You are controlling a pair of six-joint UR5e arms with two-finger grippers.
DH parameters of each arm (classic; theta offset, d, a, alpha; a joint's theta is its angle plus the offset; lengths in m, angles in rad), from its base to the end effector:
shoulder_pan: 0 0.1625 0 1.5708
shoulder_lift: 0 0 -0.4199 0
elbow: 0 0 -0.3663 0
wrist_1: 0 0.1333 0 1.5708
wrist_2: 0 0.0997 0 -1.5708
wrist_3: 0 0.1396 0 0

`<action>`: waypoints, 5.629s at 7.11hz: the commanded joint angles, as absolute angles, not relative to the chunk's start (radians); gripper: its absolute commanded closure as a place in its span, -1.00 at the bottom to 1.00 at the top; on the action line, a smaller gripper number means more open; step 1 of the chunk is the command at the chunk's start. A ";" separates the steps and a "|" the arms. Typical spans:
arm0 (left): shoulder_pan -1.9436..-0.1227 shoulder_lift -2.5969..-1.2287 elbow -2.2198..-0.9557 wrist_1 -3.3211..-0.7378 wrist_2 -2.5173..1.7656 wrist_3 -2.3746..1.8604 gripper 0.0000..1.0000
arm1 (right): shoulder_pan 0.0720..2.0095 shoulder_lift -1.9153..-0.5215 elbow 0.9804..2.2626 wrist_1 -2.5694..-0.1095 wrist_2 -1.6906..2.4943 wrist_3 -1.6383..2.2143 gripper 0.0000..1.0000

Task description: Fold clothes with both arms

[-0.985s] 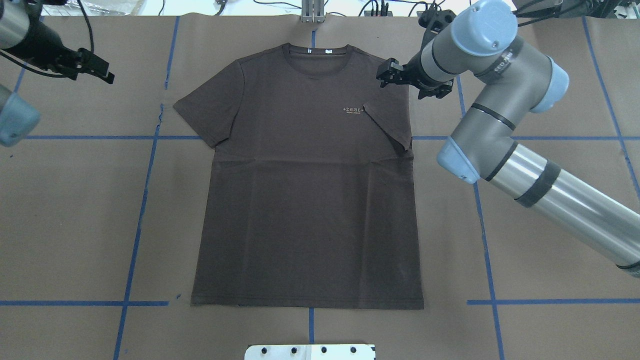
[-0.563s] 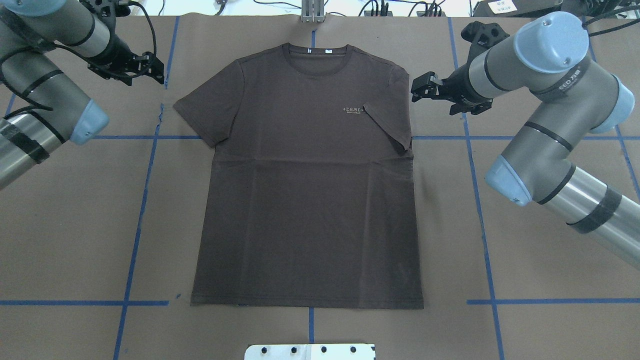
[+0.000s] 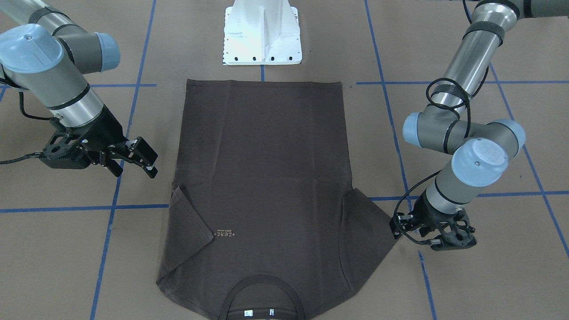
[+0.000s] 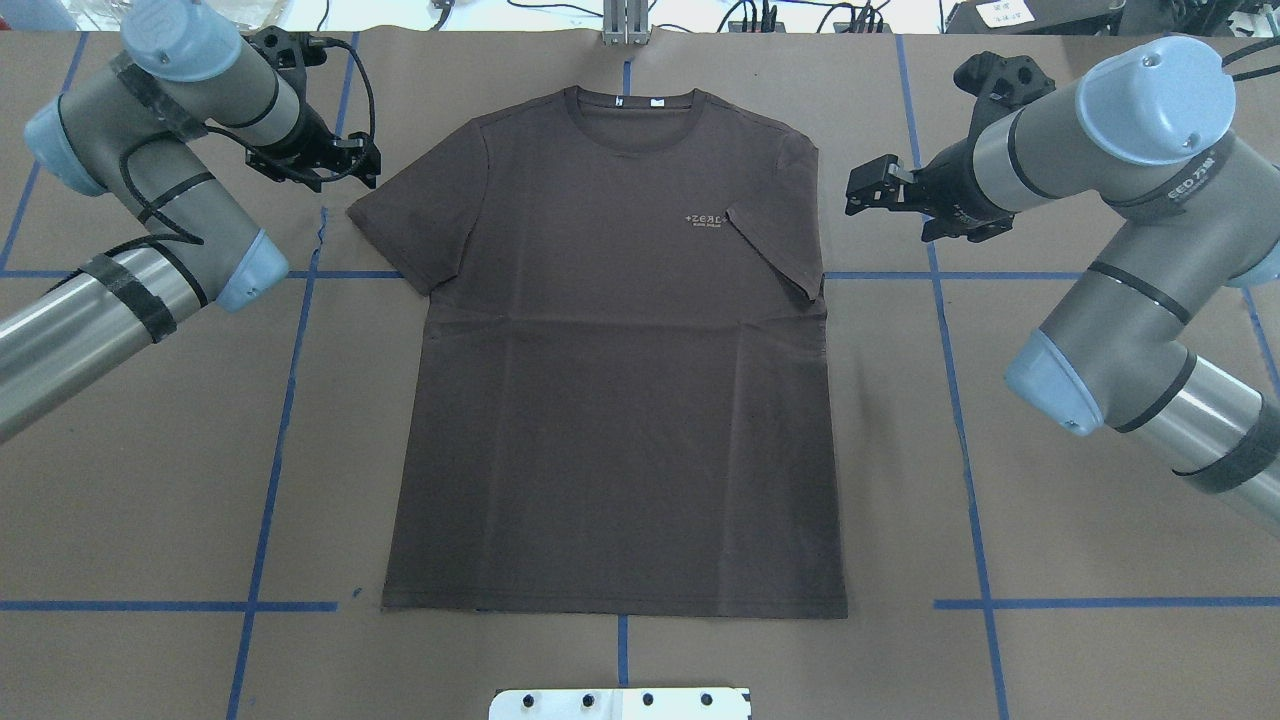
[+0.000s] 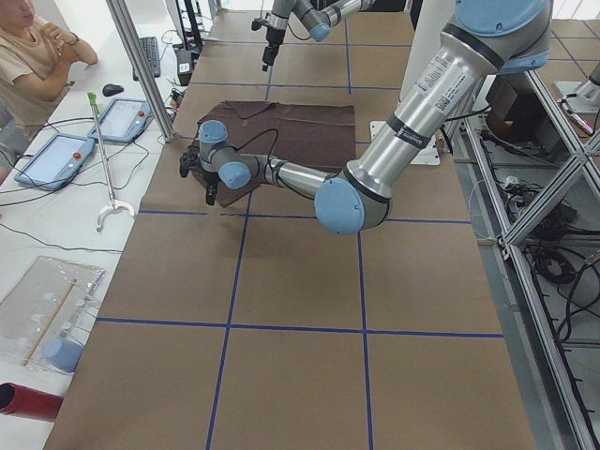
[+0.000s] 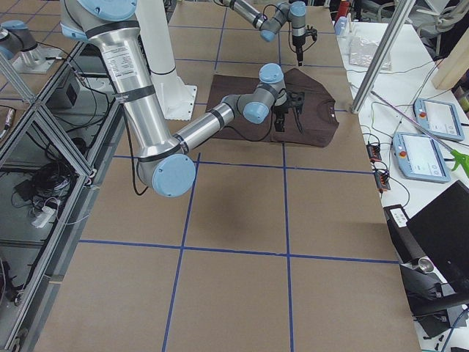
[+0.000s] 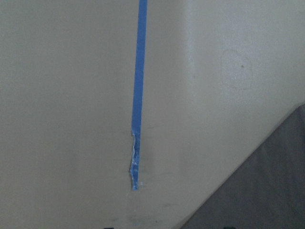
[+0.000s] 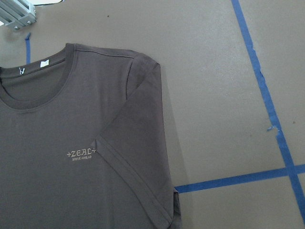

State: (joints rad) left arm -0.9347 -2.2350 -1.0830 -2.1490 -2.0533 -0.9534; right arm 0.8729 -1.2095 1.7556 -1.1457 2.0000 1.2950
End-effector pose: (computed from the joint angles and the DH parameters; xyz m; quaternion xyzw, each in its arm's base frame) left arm 0.4063 -0.6656 0.4506 0.0921 0.4109 -0.0557 0.9053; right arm -0.3424 -0.5253 0.3544 0.0896 -0.4852 0.1592 0.8551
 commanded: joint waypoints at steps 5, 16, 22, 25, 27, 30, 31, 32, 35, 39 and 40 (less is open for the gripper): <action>-0.916 -2.235 -1.055 -2.151 -2.052 -0.951 -0.21 | 0.873 -1.215 1.769 -1.144 1.991 1.299 -1.00; -0.913 -2.292 -1.054 -2.149 -2.063 -0.972 1.00 | 0.874 -1.232 1.773 -1.144 1.991 1.298 -1.00; -0.821 -2.417 -1.029 -2.155 -2.052 -1.192 1.00 | 0.871 -1.233 1.763 -1.144 1.991 1.298 -1.00; -0.821 -2.480 -0.939 -2.193 -2.023 -1.207 1.00 | 0.870 -1.236 1.759 -1.146 1.991 1.299 -1.00; -0.818 -2.482 -0.930 -2.210 -2.022 -1.206 1.00 | 0.870 -1.235 1.755 -1.146 1.991 1.299 -1.00; -0.816 -2.445 -1.065 -2.207 -2.036 -1.236 -0.31 | 0.821 -1.217 1.776 -1.144 1.962 1.424 -1.00; -0.807 -2.359 -1.218 -2.204 -2.045 -1.256 -0.31 | 0.766 -1.224 1.825 -1.147 1.944 1.524 -1.00; -0.787 -2.265 -1.365 -2.195 -2.075 -1.261 -0.32 | 0.694 -1.241 1.877 -1.157 1.913 1.648 -1.00; -0.784 -2.065 -1.606 -2.195 -2.080 -1.296 -0.38 | 0.314 -1.273 2.044 -1.436 1.581 1.947 -0.98; -0.782 -2.060 -1.595 -2.203 -2.082 -1.285 -0.38 | 0.140 -1.365 2.051 -1.476 1.474 2.137 -0.82; -0.782 -2.065 -1.598 -2.203 -2.083 -1.285 -0.38 | 0.121 -1.382 2.052 -1.477 1.454 2.155 -0.77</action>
